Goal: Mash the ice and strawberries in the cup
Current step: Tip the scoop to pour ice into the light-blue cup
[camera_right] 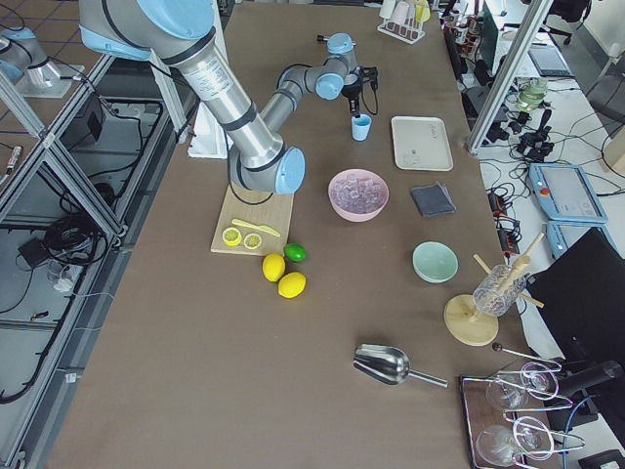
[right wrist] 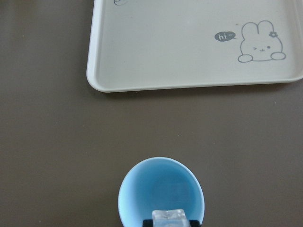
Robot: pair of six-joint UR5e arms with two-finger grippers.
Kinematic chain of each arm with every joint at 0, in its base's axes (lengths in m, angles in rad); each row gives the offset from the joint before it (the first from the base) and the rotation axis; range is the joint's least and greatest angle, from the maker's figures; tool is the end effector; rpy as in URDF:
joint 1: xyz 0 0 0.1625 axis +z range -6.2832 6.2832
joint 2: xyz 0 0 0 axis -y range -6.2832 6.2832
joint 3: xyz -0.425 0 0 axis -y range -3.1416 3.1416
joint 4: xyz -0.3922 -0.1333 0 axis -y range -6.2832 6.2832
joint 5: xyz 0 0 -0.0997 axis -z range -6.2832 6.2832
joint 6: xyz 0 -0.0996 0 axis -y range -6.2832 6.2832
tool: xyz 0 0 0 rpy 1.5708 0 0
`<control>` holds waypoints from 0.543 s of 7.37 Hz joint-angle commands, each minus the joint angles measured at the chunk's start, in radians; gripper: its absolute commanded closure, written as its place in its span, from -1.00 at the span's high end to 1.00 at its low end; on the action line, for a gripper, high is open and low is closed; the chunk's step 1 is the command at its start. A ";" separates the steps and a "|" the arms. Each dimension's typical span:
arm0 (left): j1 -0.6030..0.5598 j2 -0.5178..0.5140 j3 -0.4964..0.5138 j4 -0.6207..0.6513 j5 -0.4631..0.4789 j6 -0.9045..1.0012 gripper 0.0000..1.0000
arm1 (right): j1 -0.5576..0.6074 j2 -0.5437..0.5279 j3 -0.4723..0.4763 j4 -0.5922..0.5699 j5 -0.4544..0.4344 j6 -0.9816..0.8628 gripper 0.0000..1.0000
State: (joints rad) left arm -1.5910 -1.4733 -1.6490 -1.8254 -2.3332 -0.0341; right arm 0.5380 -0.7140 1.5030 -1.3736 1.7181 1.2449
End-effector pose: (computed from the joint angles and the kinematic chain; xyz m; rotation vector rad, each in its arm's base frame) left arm -0.0739 -0.4631 0.6398 0.2184 0.7601 0.0382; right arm -0.5701 -0.4784 0.1337 0.2895 -0.9509 0.1217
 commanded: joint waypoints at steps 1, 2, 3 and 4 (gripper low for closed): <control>0.000 -0.004 0.000 0.000 0.000 -0.001 0.97 | 0.000 -0.002 -0.021 0.028 -0.032 0.020 -0.58; 0.000 -0.005 0.003 0.000 0.000 -0.001 0.97 | 0.000 0.002 -0.021 0.028 -0.040 0.024 -0.51; 0.000 -0.007 0.008 0.002 0.000 0.000 0.97 | 0.000 0.002 -0.023 0.037 -0.040 0.025 -0.10; 0.000 -0.008 0.008 0.002 0.000 -0.001 0.97 | -0.004 0.002 -0.035 0.057 -0.048 0.036 0.77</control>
State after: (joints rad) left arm -1.5907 -1.4798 -1.6433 -1.8245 -2.3332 -0.0346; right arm 0.5375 -0.7124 1.4790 -1.3358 1.6785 1.2707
